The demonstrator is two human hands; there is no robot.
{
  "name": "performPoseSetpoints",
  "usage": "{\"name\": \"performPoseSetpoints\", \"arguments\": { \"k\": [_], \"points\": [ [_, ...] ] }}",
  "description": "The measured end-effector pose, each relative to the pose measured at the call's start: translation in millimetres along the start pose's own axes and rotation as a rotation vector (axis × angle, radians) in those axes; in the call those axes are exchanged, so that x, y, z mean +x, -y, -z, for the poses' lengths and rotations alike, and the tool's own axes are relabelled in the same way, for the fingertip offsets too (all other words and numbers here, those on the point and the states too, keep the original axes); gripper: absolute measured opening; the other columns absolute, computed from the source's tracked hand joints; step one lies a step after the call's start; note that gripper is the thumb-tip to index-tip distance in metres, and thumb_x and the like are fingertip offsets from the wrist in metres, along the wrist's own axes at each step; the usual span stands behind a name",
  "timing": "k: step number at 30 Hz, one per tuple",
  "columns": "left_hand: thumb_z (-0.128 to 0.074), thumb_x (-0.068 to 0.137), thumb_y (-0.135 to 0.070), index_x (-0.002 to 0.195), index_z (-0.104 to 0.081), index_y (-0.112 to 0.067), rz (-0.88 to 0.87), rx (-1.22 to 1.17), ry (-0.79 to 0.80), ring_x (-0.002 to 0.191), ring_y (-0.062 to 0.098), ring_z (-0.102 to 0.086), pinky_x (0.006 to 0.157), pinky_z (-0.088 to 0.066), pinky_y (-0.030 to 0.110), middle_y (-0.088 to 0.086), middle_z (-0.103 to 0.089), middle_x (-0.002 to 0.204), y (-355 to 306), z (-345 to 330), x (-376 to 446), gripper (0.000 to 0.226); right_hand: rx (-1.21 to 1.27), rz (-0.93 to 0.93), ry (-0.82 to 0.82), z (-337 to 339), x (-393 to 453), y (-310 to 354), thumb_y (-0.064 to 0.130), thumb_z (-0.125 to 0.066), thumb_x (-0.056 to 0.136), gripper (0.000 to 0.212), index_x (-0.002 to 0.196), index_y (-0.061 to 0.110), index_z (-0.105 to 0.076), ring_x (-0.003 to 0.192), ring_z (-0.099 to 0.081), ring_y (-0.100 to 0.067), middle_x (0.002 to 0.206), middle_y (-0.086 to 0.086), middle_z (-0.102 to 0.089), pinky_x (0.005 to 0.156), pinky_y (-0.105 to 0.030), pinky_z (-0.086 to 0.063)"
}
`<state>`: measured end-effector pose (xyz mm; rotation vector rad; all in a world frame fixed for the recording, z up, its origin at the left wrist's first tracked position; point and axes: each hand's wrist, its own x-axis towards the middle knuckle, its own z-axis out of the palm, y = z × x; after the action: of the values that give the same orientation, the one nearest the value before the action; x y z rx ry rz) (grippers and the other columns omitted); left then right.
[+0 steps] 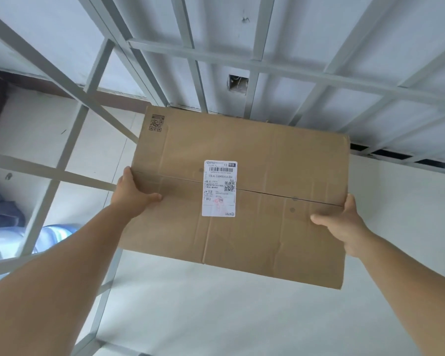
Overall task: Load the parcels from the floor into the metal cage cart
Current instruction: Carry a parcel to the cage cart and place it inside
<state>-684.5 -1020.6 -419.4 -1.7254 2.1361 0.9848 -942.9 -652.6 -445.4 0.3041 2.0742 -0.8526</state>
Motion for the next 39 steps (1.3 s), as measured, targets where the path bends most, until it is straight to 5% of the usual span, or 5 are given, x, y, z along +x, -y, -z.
{"name": "performPoseSetpoints", "arguments": {
  "k": [6,9,15,21,39],
  "points": [
    [-0.085,0.067,-0.027,0.136,-0.031,-0.013,-0.007,0.014,0.0,0.115,0.029,-0.05,0.086,-0.047,0.043,0.008,-0.047,0.134,17,-18,19,0.089,-0.065,0.031,-0.024,-11,14,-11,0.04,-0.083,0.037,0.122,0.142,0.034,-0.021,0.122,-0.054,-0.024,0.138,0.005,-0.05,0.101,-0.054,-0.046],
    [-0.083,0.071,-0.026,0.148,-0.019,-0.023,-0.055,-0.006,-0.007,0.127,0.028,-0.044,0.097,-0.044,0.043,0.005,-0.036,0.146,17,-21,20,0.1,-0.184,0.037,-0.077,-18,4,-2,0.034,-0.088,0.049,0.125,0.148,0.032,-0.013,0.135,-0.042,-0.027,0.152,0.0,-0.03,0.108,-0.051,-0.04],
    [-0.076,0.066,-0.06,0.151,0.0,-0.045,-0.443,0.607,0.183,0.146,0.027,0.021,0.117,-0.01,0.053,-0.001,0.024,0.158,9,-42,-29,0.114,-0.858,0.223,0.002,-41,-45,-13,0.049,-0.081,0.067,0.134,0.15,0.036,0.023,0.148,0.02,-0.03,0.156,-0.001,0.034,0.117,-0.049,-0.019],
    [-0.078,0.067,-0.055,0.146,0.025,-0.039,-0.543,0.874,0.37,0.135,0.032,0.042,0.111,-0.011,0.066,0.004,0.051,0.142,7,-72,-72,0.131,-1.3,0.337,0.15,-52,-79,-41,0.056,-0.07,0.071,0.134,0.128,0.041,0.052,0.14,0.032,-0.041,0.135,0.0,0.059,0.11,-0.051,-0.025],
    [-0.074,0.079,-0.044,0.151,0.016,-0.031,-0.522,0.887,0.328,0.144,0.028,0.026,0.116,-0.012,0.053,0.004,0.034,0.154,-29,-65,-60,0.116,-1.271,0.34,0.108,-41,-57,5,0.035,-0.071,0.082,0.118,0.146,0.043,0.028,0.147,0.024,-0.032,0.154,0.004,0.039,0.116,-0.052,-0.022]
  ]
}}
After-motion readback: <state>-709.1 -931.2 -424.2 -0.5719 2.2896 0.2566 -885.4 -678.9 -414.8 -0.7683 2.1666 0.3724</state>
